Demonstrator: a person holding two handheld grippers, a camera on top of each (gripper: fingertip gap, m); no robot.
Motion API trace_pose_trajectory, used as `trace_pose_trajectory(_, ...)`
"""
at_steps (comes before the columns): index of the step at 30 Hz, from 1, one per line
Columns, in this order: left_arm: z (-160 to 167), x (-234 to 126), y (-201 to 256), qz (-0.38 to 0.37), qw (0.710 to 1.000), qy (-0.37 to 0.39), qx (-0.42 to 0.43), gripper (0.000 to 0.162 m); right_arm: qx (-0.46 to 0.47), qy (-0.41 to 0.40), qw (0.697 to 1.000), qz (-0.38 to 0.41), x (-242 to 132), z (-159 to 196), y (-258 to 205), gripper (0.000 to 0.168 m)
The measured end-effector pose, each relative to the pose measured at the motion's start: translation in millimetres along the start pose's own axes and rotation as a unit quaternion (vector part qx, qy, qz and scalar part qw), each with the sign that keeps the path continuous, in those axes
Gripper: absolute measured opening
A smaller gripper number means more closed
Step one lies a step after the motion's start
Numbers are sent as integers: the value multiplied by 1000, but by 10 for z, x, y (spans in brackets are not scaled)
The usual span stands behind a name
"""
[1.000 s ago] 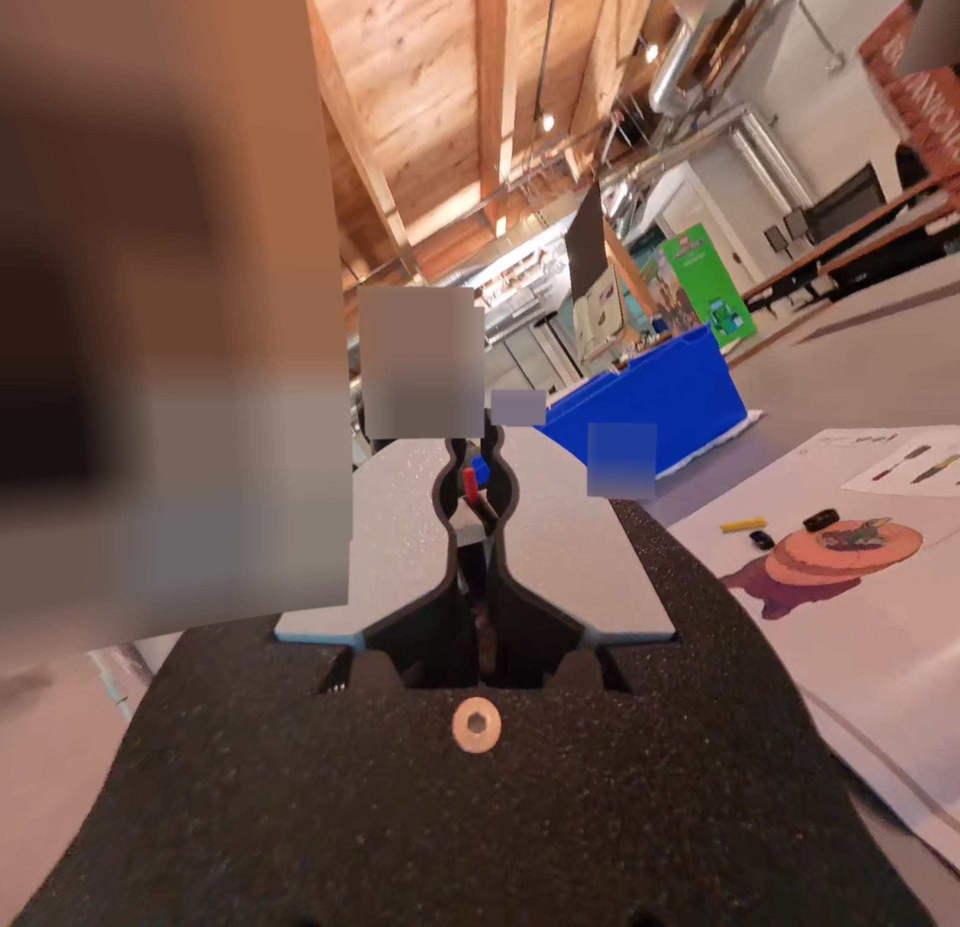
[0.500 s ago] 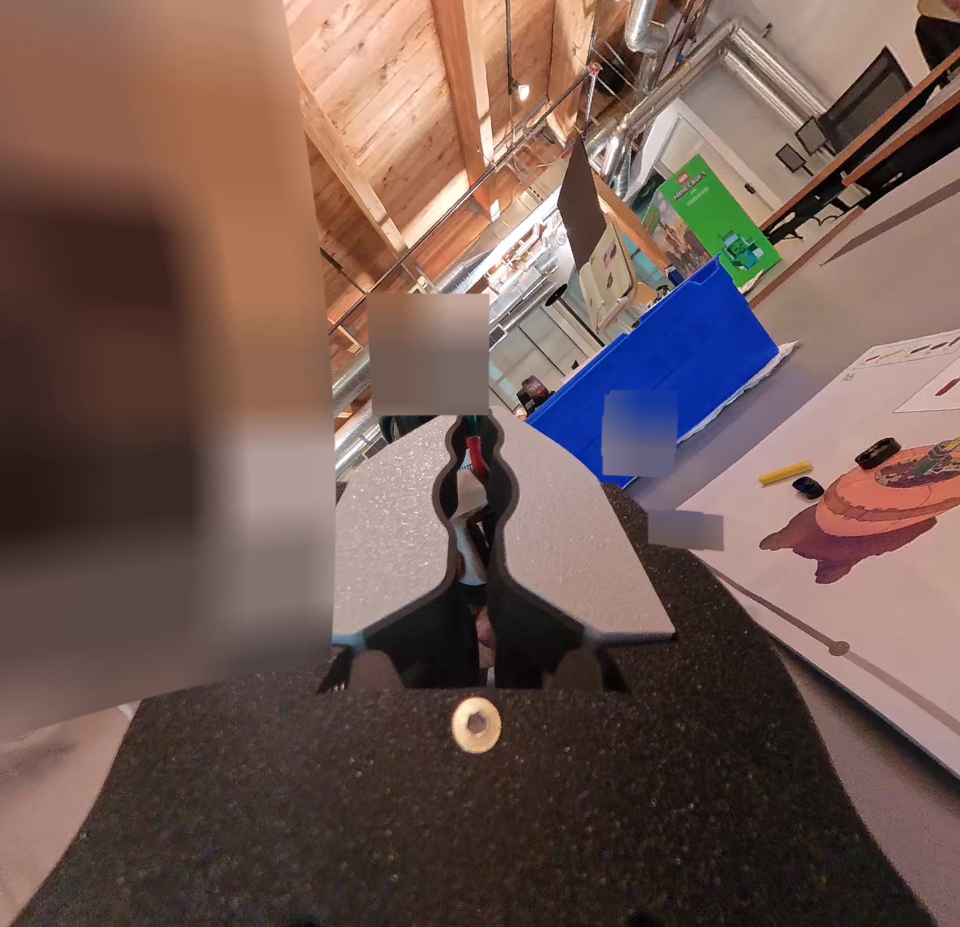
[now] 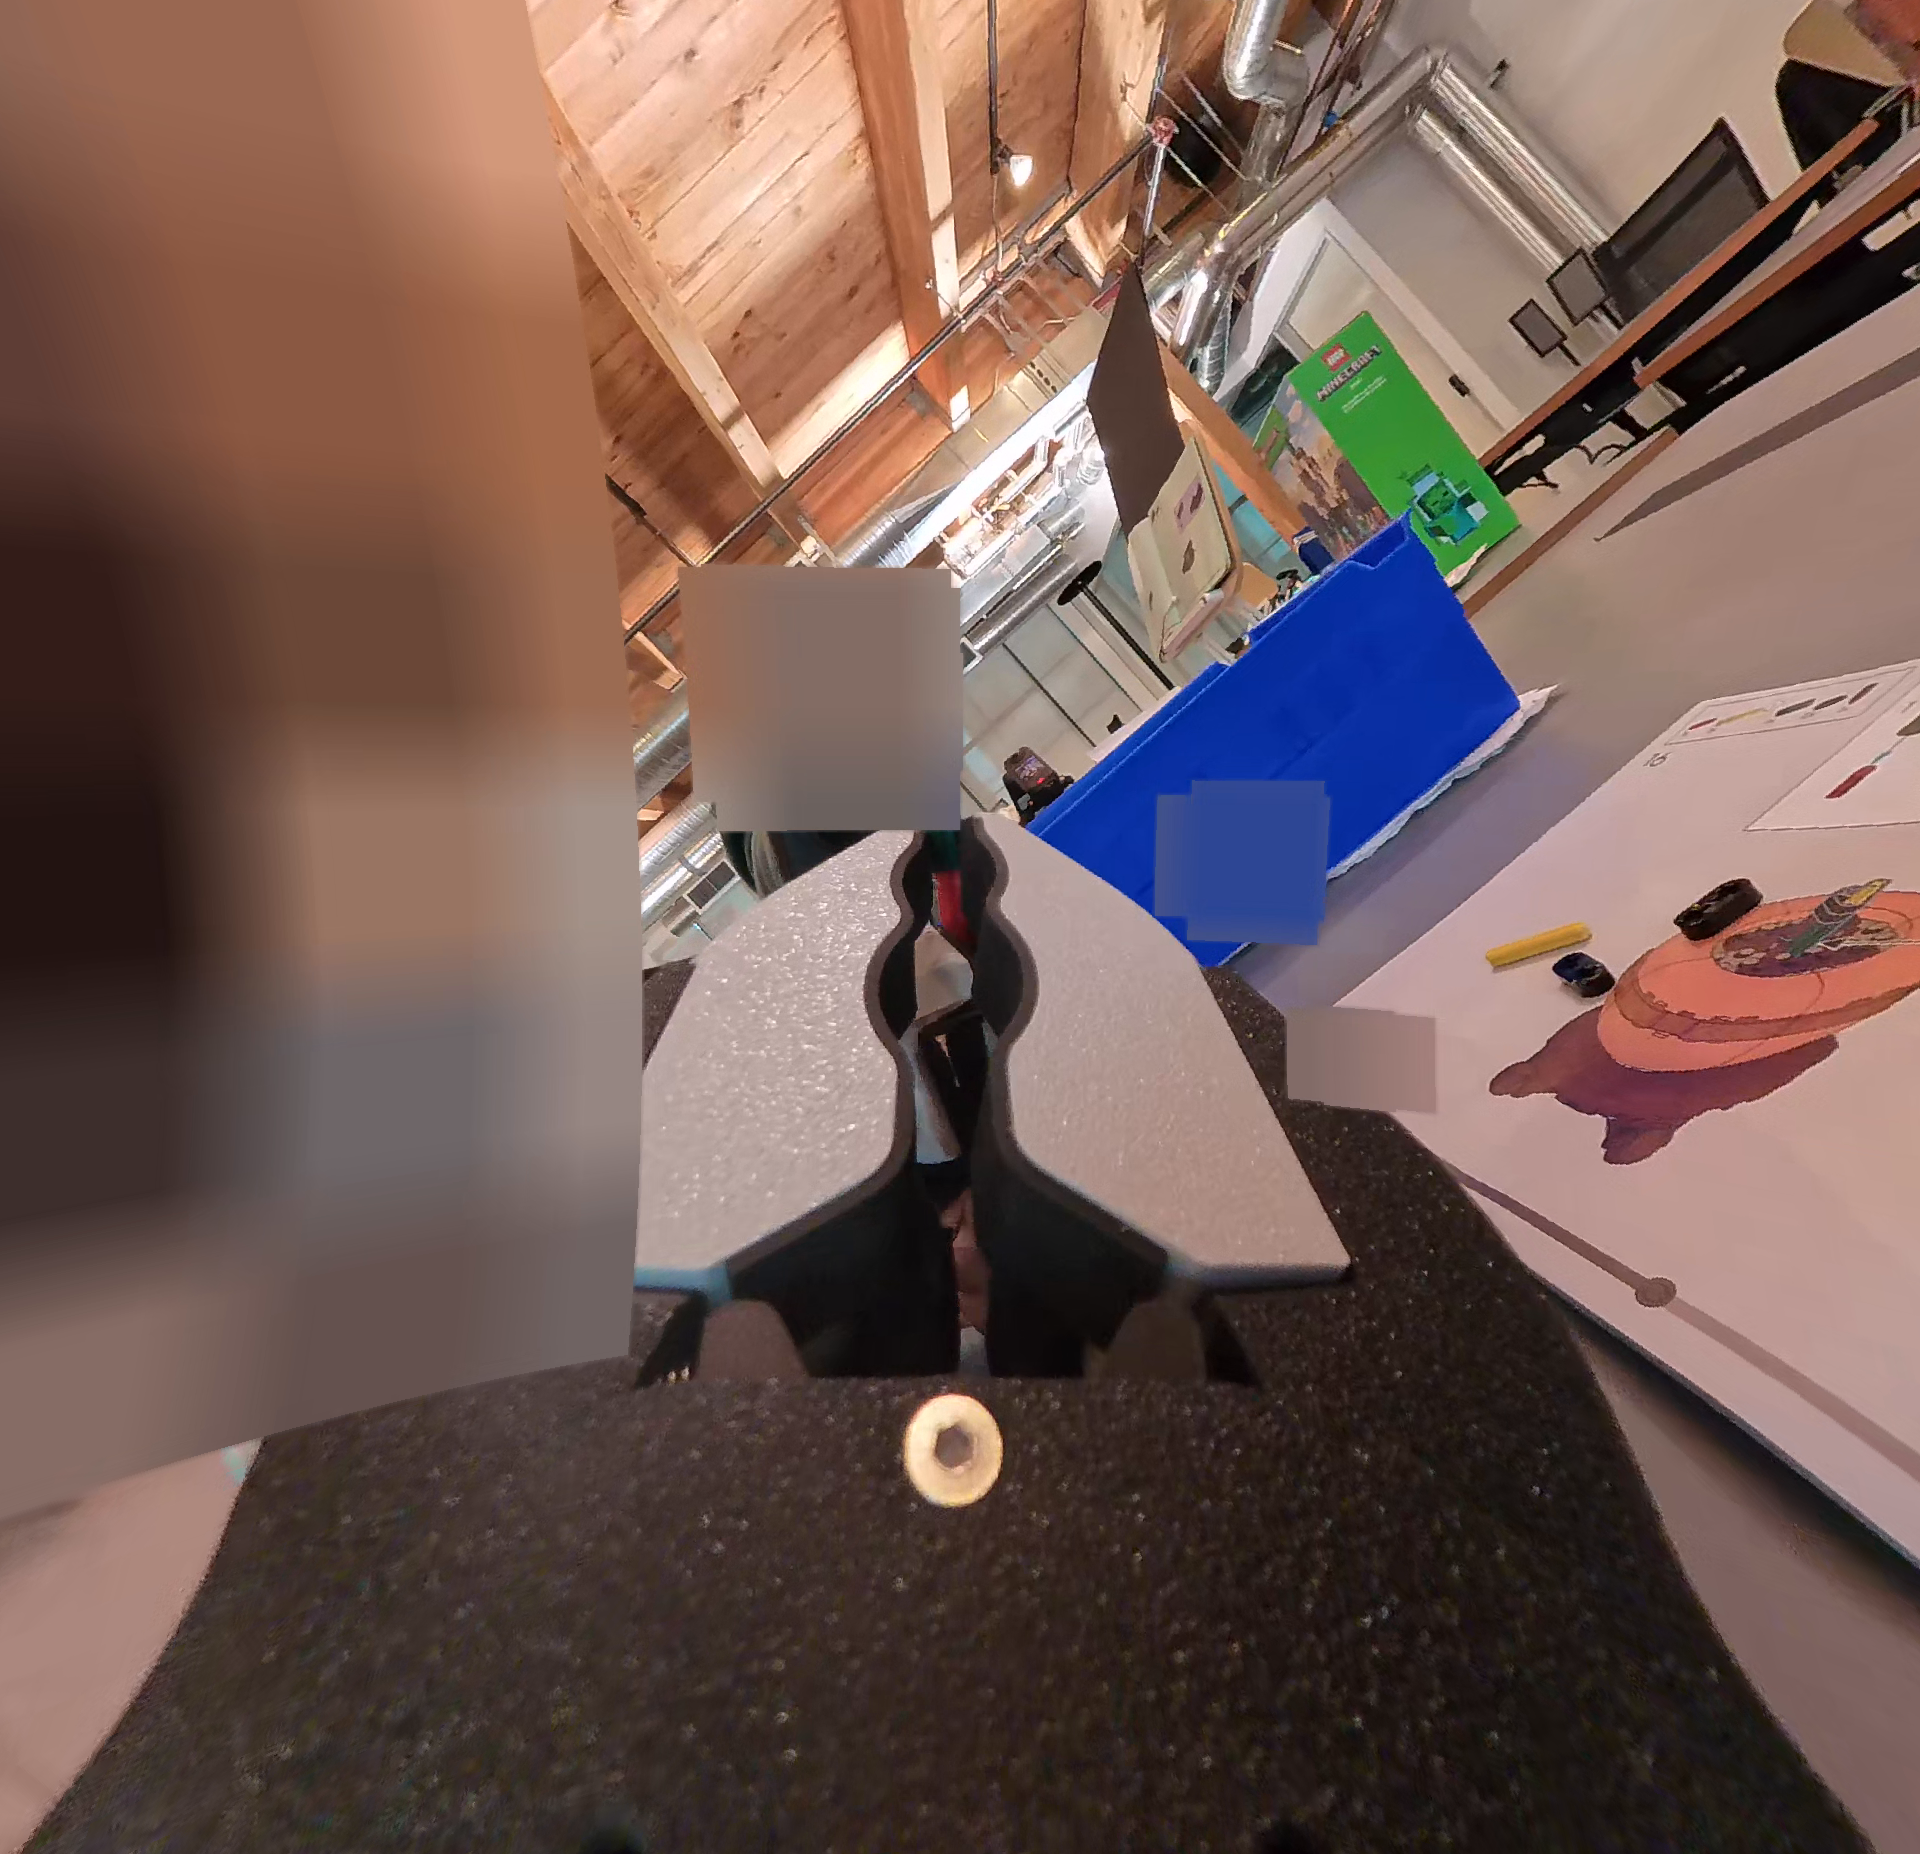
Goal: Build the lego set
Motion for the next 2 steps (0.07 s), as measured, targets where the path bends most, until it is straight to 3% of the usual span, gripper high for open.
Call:
trace_pose_trajectory(1,0,0,-2,0,1000,0,-1,1,-6,-2,1000,4,-2,-1,-2,4)
trace_pose_trajectory(2,0,2,-3,-1,1000,-1,-2,1,-14,-7,1000,10,-1,2,10,5)
Point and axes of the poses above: each gripper's, where its closed fingertips meet, x out along the fingers, z out of its underside, y = z × x across the jaws, the point moved 2 cm from there along -x, back along the fingers, and after that the axes turned 3 degrees about z, right-handed, at the moved point
